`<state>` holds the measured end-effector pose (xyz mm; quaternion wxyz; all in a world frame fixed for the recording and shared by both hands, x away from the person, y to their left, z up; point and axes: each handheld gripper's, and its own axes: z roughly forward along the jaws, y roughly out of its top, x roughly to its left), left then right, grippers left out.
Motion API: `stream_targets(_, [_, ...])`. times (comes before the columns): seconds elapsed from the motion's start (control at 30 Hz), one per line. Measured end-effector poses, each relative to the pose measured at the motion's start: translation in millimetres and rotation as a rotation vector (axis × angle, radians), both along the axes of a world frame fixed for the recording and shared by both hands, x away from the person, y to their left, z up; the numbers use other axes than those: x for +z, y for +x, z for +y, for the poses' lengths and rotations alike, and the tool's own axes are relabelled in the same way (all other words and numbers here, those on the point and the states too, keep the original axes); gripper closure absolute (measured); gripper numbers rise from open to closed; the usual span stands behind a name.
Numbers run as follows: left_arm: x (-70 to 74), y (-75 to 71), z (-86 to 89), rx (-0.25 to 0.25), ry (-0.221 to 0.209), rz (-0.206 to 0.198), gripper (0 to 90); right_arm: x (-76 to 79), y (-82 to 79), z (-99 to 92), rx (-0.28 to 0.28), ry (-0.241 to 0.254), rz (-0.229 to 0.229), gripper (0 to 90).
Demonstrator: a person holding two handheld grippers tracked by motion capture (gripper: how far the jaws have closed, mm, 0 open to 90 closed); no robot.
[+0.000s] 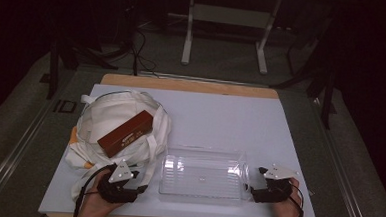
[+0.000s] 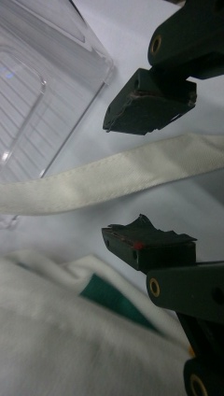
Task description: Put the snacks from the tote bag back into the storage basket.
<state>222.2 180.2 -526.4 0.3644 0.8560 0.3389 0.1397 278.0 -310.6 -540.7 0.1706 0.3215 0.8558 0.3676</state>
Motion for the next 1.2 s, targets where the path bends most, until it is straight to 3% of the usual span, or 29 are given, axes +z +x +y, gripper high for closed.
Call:
stream_targets(0.17, [-0.5,-3.9,-2.2,-0.007,0.039,-0.025,41.2,0.3,-3.2,0.4,0.02,-0.001,-0.027,14.9])
stream_targets(0.3, [-0.1,-4.0,-4.4,-0.02,0.071,-0.039,41.5,1.5,-4.1,-4.3,0.019,0.053,-0.036,15.0])
stream_targets(0.47, [0.1,-4.1,-6.1,-0.033,0.092,-0.045,41.8,2.1,-5.1,-6.8,0.016,0.079,-0.042,15.0])
stream_targets(1.2, [31.6,-9.0,-4.5,-0.098,0.13,-0.089,42.0,1.2,-5.1,-3.5,0.012,0.043,-0.047,15.0])
